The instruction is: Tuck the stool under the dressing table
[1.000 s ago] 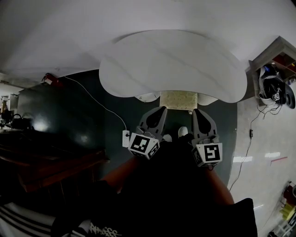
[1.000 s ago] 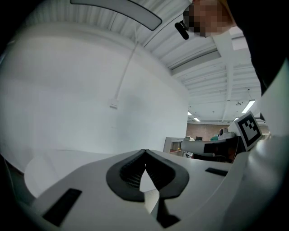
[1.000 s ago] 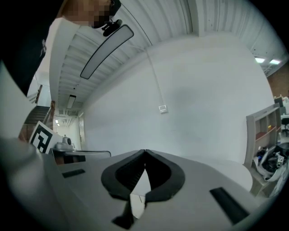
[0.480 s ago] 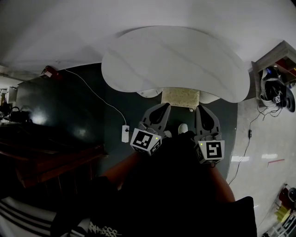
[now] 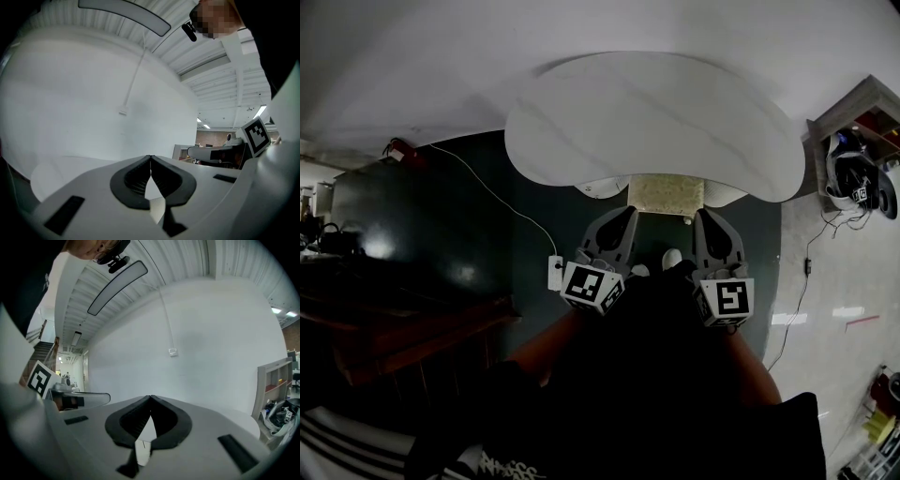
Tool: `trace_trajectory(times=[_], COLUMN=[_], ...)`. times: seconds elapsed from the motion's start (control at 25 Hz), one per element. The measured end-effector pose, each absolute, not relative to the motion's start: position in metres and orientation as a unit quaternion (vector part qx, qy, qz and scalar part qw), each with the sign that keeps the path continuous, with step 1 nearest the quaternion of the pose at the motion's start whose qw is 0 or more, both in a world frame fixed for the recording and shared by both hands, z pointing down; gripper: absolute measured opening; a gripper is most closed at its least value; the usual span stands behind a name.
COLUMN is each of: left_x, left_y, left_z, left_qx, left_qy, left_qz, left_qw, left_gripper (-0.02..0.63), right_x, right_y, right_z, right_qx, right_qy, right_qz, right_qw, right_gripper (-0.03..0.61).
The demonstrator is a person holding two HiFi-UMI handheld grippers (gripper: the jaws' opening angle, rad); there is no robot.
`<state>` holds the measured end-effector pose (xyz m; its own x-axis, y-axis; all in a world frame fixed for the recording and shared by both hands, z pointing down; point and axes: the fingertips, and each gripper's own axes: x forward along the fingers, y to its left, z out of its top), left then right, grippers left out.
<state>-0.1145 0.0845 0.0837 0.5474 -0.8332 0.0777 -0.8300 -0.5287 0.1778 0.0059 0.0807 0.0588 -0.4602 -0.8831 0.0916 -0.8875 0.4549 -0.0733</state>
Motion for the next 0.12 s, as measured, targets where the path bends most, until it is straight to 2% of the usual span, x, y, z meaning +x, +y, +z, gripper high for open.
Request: trace_trajectory(times=[0.12], left_x=[-0.1143], left_y=[0.0912], left_z=[0.0902], left_qx=[0.872], left_qy=[-0.478], left_qz=[-0.006], left_qw=[0.105], left_gripper=[0.015], right_x=[0.0045], right_y=[0.0865], right_z=[0.0654], right_qx=[0.516], right_qy=[-0.854], right_qz=[0.062], right_qw=[0.028], right_gripper=[0.037])
